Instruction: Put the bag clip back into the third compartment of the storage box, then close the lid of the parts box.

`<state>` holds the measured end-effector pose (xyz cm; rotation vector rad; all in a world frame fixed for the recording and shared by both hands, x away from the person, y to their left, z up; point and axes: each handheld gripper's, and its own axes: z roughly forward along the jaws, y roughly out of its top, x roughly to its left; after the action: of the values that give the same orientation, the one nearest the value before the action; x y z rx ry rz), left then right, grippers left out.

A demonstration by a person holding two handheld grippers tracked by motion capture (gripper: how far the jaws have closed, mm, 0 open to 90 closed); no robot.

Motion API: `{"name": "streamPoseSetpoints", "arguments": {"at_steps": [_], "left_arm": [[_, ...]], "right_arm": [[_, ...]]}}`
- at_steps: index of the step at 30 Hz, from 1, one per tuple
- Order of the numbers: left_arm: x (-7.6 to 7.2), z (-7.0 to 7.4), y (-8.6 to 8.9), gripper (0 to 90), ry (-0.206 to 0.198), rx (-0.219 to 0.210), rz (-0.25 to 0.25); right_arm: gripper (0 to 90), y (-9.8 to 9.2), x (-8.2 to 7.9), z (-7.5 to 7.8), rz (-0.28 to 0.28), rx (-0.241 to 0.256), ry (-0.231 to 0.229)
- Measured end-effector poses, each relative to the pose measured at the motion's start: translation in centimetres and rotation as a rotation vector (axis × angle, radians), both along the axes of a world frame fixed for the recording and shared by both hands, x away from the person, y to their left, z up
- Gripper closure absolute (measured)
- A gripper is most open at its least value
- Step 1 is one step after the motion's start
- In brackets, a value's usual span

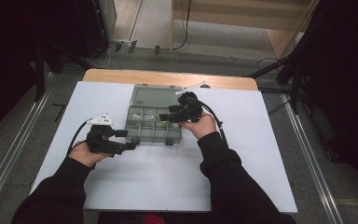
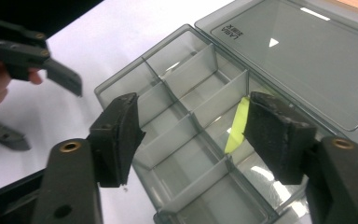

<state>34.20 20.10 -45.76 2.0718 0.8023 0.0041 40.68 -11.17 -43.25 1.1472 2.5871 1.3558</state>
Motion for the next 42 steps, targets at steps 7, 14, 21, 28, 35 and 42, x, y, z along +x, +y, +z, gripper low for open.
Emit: {"name": "streamPoseSetpoints", "arguments": {"at_steps": [7,14,21,28,35,42], "left_arm": [[0.8,-0.1,0.2,27.7,0.015,-0.005,0.014],[1.7,0.0,0.4,27.8,0.017,-0.01,0.029],[2.6,0.1,0.5,27.8,0.014,-0.015,0.041],[3.3,0.3,0.8,27.9,0.008,0.0,0.06],[4.4,0.1,0.9,27.9,0.009,-0.006,0.076],[5.4,-0.1,0.8,28.0,0.011,0.001,0.093]], "right_arm": [[30.7,-1.3,-1.0,-0.3,0.01,0.045,-0.017],[31.5,-2.5,-1.4,-1.3,0.001,0.045,-0.006],[32.2,-4.0,-1.6,-1.8,-0.035,0.051,0.006],[32.3,-5.2,-1.9,-2.0,-0.069,0.058,0.008],[32.6,-5.9,-2.1,-2.6,-0.103,0.05,0.016],[32.5,-6.2,-1.9,-3.2,-0.121,0.041,0.025]]}}
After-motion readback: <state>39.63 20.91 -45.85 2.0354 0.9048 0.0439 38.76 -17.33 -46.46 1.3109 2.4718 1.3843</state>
